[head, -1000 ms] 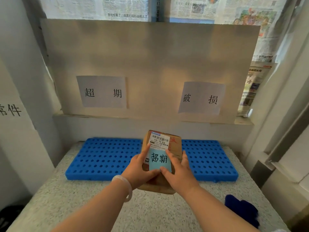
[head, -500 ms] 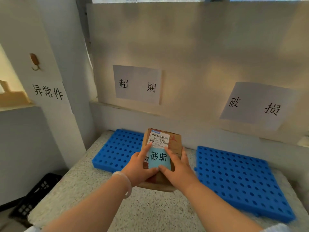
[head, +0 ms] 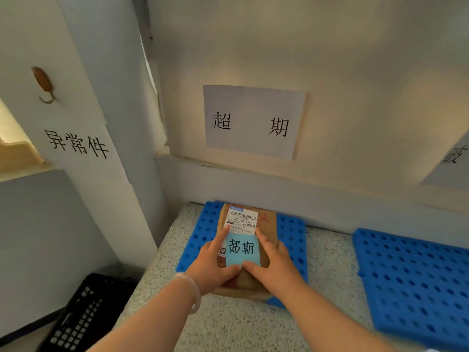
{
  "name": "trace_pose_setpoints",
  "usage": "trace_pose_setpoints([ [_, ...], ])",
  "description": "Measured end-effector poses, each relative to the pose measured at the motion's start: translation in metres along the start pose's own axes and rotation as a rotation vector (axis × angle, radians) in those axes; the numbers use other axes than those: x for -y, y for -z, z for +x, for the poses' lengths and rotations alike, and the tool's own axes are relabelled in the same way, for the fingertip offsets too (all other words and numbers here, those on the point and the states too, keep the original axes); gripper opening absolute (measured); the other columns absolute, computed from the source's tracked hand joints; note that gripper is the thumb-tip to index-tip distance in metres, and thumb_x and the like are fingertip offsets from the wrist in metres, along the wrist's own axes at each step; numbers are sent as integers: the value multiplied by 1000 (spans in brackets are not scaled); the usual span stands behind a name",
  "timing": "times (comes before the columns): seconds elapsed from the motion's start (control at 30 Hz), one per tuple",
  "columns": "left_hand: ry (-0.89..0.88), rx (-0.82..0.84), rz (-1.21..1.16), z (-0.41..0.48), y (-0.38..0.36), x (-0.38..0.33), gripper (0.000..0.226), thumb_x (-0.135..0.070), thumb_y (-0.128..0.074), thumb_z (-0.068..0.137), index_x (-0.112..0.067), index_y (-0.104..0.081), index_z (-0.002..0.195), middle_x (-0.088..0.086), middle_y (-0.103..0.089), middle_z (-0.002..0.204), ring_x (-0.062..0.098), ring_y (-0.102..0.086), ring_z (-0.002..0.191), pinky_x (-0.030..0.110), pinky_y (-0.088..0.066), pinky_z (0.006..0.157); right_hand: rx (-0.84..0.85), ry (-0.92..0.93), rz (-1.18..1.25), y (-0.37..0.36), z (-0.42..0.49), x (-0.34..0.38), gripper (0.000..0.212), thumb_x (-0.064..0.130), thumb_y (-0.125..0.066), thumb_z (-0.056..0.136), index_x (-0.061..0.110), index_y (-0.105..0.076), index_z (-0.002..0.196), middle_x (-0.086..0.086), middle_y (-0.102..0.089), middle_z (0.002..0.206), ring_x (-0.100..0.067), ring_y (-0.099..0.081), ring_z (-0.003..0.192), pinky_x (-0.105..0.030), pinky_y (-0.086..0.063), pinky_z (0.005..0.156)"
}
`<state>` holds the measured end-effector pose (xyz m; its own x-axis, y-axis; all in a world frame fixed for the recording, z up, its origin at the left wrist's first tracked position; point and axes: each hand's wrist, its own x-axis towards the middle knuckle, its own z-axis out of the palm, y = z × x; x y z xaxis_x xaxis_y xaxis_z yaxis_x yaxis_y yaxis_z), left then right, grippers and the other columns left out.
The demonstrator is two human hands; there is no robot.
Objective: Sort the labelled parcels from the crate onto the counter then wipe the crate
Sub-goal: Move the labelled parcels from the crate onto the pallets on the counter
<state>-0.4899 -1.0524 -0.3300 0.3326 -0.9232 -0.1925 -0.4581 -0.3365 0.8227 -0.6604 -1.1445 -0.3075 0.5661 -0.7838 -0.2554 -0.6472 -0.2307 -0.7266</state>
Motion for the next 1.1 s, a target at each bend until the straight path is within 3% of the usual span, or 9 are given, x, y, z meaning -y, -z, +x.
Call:
trace_pose_setpoints([
  [0.1, 20, 56, 4, 19, 24, 31, 96, -71, -68, 63, -77, 0, 131, -8, -38, 138, 9, -47, 124, 35, -44, 106, -4, -26, 2, -31, 25, 12, 88, 54, -68, 84, 59, -6, 146, 2, -12, 157, -18, -27, 141, -37, -37, 112],
  [0.23, 50, 134, 7, 49, 50, 62, 103, -47, -77, 76, -59, -2, 145, -7, -33, 130, 13, -46, 120, 33, -45, 105, 4, -99, 7, -63, 55, 21, 87, 54, -66, 85, 63, -3, 145, 0, 8, 163, -24, -13, 149, -42, -31, 116],
  [0.4, 20, 211, 6, 86, 64, 93, 112, -65, -76, 59, -67, 0, 141, -2, -34, 140, 14, -51, 121, 37, -49, 102, 4, -140, -2, -84, 93, 22, 83, 52, -66, 86, 57, -10, 148, 5, -1, 160, -19, -20, 145, -37, -35, 114],
  [0.47, 28, 237, 13, 99, 66, 102, 112, -62, -76, 63, -63, 1, 144, -2, -31, 141, 12, -48, 122, 35, -47, 104, 11, -156, 9, -91, 106, 20, 82, 51, -66, 87, 58, -10, 147, 5, -3, 159, -17, -21, 144, -35, -36, 113],
  [0.6, 43, 243, 3, 124, 67, 121, 108, -52, -78, 73, -56, 1, 147, -4, -31, 139, 9, -47, 120, 24, -46, 101, 23, -171, -36, -101, 132, 14, 84, 58, -64, 84, 71, 0, 137, 10, 7, 160, -19, -15, 146, -40, -33, 115],
  [0.77, 34, 221, -53, 166, 79, 125, 104, -39, -79, 79, -47, -4, 150, -3, -27, 135, -5, -47, 103, -2, -40, 73, 11, -175, -80, -96, 178, 19, 84, 59, -64, 83, 69, -3, 141, 10, 7, 159, -22, -16, 145, -42, -30, 116],
  [0.87, 24, 207, -54, 190, 86, 124, 103, -37, -80, 78, -50, -6, 149, -1, -27, 135, -10, -45, 97, 0, -41, 73, -1, -171, -82, -92, 203, 22, 85, 57, -65, 84, 64, -6, 144, 6, 5, 160, -23, -17, 146, -43, -29, 117],
  [0.97, 15, 200, -36, 206, 93, 123, 103, -40, -81, 75, -56, -6, 145, 1, -30, 137, 2, -48, 105, 12, -41, 91, -13, -171, -72, -90, 218, 25, 85, 57, -65, 84, 63, -7, 145, 5, 4, 160, -22, -16, 146, -43, -27, 118],
  [1.1, 16, 203, 0, 212, 97, 119, 103, -41, -82, 74, -59, -6, 141, -1, -29, 135, 9, -50, 108, 23, -46, 95, -10, -174, -58, -89, 224, 25, 84, 56, -66, 84, 63, -8, 145, 5, 5, 160, -22, -14, 147, -43, -26, 119],
])
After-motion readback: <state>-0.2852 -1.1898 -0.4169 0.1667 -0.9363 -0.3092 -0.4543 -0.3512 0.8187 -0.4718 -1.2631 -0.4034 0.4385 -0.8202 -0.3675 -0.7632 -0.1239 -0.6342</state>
